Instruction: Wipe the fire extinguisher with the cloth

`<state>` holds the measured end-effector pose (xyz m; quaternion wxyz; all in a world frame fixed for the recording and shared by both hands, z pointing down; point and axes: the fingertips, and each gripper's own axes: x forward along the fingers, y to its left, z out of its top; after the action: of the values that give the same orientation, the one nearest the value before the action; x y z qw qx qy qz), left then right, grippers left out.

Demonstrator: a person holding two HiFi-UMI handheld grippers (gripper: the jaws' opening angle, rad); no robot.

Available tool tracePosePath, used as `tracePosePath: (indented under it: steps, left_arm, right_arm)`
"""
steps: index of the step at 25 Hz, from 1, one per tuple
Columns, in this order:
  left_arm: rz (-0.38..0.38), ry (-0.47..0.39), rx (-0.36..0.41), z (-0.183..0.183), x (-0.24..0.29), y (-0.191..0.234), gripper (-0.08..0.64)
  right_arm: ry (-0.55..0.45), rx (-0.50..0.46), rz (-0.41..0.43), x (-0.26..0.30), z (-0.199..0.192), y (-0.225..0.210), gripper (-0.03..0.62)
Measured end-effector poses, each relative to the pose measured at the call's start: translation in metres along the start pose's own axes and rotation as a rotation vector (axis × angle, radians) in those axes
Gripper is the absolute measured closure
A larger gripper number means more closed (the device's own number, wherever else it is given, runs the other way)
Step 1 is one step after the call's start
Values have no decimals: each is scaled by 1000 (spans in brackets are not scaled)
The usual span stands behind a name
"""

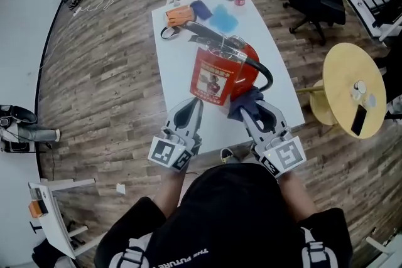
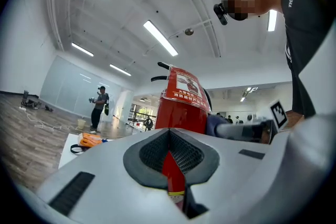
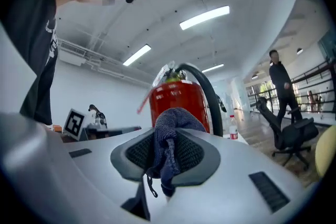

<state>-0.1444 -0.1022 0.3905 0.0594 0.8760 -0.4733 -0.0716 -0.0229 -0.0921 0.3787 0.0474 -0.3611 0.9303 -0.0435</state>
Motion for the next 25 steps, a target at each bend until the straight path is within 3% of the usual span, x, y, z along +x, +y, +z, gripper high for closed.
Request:
tracePosePath:
  steps: [5,7,9,13,14,16,18,21,25]
  left_arm:
    - [-27,26,-24,-11,2,-3,538]
    - [-35,30,-27,-14,4,-4,538]
    - [-42,33,-28,-16,5,-5,538]
    - [-49,37,-21,-15,8,-3,538]
    - [-51,38,-21,-16,9,-4,538]
    - [-57,41,-22,-18,9,-5,538]
    - [-59,42,-27,-19,8,-7,538]
    - [-54,49,-30,-24,6,-5,538]
    - [-54,73,-25,-33,3,-5,538]
  right_arm:
    - [241,157,-111,-9,-123,-40,500]
    - [285,171,-127,-8,-138,-44,500]
    - [257,144,-134,-5,-112,-41,500]
    - [8,60,-80,1,20,-25,500]
    - [-11,27,-72,3,38,-24,500]
    - [-4,-1,-60,4,38,-24,499]
    - [60,35,-68,1,-1,-31,499]
    - [218,142,-115,-3,-97,-48,499]
    - [368,160,-165,-10,-197,-59,499]
